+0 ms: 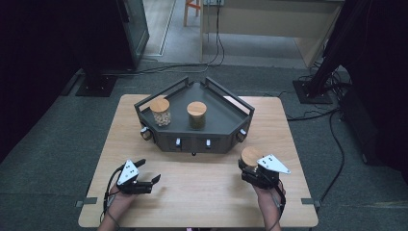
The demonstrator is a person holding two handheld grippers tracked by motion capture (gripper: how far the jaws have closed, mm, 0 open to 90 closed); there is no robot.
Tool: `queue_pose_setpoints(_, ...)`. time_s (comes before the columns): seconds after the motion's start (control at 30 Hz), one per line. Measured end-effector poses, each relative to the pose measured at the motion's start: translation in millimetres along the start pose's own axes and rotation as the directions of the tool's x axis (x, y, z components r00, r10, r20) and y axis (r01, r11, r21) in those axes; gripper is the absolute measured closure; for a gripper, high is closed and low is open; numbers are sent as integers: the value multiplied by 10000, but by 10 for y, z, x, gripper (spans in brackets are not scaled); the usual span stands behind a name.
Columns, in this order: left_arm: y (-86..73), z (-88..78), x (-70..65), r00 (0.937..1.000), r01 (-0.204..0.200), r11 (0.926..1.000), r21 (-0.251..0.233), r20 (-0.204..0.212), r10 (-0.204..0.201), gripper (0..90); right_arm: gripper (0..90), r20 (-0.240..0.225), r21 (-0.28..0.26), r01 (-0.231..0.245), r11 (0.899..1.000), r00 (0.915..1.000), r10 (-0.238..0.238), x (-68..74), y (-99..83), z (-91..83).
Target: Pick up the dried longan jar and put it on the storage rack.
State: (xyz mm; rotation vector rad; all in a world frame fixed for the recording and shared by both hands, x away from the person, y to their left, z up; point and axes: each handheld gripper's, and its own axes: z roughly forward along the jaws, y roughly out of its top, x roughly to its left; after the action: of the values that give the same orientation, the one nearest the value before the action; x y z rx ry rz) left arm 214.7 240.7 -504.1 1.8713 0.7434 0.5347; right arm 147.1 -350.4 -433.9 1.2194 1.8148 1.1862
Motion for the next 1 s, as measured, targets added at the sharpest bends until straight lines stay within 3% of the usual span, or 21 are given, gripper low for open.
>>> queue_pose_setpoints(0.17, -4, -4, 5, 10000, 20, 10000, -25, 5, -20, 109, 255, -232, -85, -277, 9996, 9994, 275, -47, 33, 2)
queue_pose_setpoints(1.0, -6, -7, 9, 10000, 66, 10000, -40, -12, -66, 108, 255, -152, 5, 129, 9999, 9998, -129, -28, 344, 73)
